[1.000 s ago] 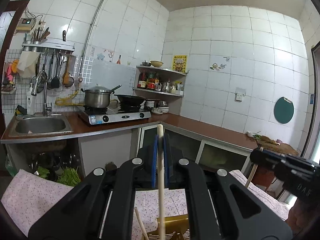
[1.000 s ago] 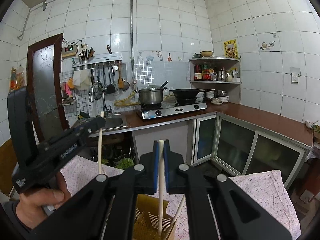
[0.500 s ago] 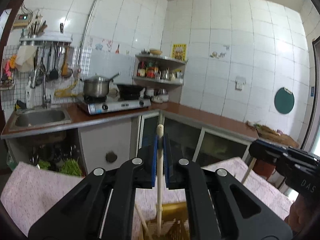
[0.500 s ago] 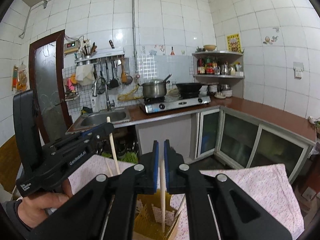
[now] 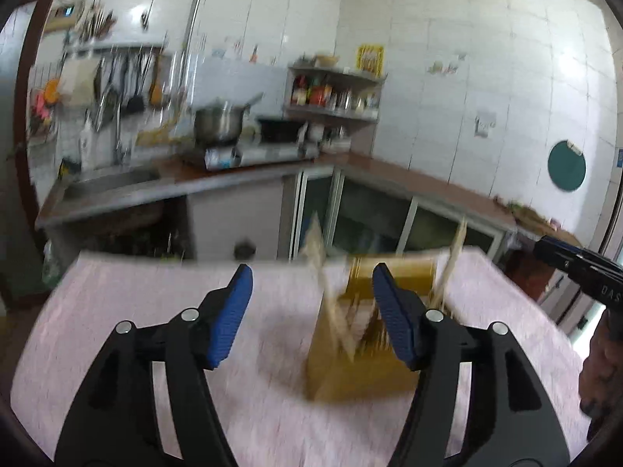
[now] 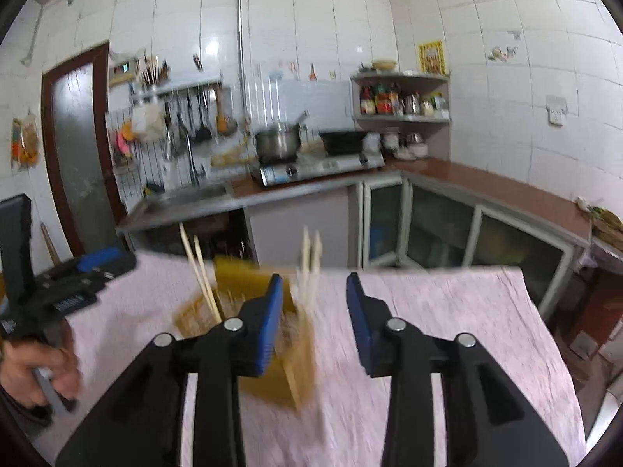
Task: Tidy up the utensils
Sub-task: 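Open the left tool to drop its chopstick into the holder while the right tool releases its chopstick, then move both open tools back down toward the utensils on the cloth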
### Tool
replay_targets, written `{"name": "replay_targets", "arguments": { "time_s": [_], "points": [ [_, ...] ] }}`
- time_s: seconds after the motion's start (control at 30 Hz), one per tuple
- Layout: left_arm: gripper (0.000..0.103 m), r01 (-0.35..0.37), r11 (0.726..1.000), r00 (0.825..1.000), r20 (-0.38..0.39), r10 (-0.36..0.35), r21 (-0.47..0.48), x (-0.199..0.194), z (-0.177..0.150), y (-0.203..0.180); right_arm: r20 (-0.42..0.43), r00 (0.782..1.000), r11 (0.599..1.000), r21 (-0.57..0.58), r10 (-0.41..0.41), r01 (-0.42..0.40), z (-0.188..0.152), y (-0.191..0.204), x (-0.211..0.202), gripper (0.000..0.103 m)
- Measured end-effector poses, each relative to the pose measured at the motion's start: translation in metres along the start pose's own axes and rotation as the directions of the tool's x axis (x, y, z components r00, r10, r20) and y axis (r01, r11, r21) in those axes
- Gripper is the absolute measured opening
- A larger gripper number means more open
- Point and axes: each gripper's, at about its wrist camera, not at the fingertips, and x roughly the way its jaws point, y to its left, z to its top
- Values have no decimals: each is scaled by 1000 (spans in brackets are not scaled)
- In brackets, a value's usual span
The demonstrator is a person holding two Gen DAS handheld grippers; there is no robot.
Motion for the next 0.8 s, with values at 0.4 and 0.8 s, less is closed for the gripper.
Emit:
{"name": "replay_targets", "arguments": {
  "time_s": [0.4, 0.8],
  "points": [
    [61, -50, 996, 933, -360, 23, -67, -27, -159, -4, -212, 977, 984, 178, 18, 20, -164, -27, -30, 35],
    [61, -86, 996, 879, -469, 90, 31, -5, -177, -35, -213, 977, 980, 198, 14, 29, -180, -33, -39, 36]
  ]
}}
